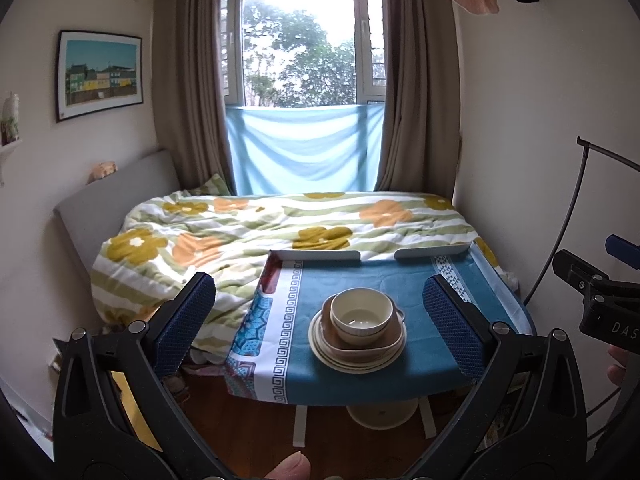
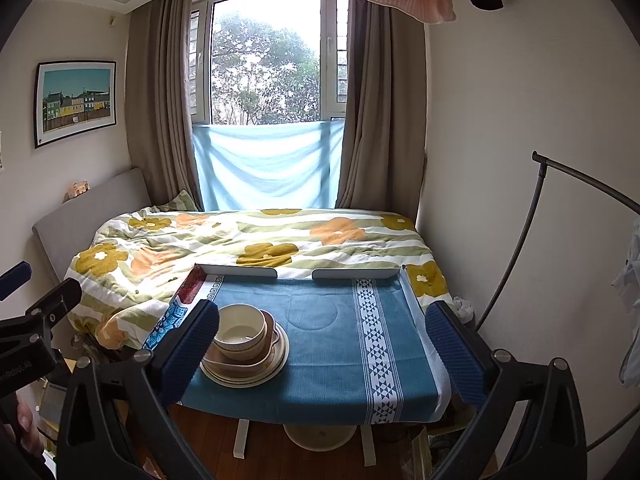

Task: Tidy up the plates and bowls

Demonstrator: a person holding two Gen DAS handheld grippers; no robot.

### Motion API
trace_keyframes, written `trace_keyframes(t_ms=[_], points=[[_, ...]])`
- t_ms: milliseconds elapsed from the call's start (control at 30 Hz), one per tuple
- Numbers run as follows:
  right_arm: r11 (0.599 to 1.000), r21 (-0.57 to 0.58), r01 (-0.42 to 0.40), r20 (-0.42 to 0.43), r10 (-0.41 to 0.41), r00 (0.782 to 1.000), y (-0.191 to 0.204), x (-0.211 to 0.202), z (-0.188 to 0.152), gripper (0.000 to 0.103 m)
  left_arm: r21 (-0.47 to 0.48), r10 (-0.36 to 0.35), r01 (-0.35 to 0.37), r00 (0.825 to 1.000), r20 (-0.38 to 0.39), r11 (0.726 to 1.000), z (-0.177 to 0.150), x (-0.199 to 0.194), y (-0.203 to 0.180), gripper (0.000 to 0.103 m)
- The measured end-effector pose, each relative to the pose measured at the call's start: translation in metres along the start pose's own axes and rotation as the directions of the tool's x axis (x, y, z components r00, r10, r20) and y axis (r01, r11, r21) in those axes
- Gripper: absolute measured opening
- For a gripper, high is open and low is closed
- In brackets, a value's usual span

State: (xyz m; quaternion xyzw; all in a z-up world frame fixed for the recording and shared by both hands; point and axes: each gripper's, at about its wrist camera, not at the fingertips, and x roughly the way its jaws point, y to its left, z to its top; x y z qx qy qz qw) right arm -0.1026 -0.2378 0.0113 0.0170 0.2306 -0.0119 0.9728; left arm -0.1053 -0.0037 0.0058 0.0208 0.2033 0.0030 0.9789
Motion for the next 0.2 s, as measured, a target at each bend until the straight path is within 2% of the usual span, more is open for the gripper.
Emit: trace_keyframes(t_ms=[200], points=[[1.000,-0.001,0.000,-0.001,0.000,1.000,0.0002,0.0001,-0.0001,0.102,-0.015,-0.004,0.004,1.000,0.011,1.000,-0.0002,-0.0005,0.0040,0.103]])
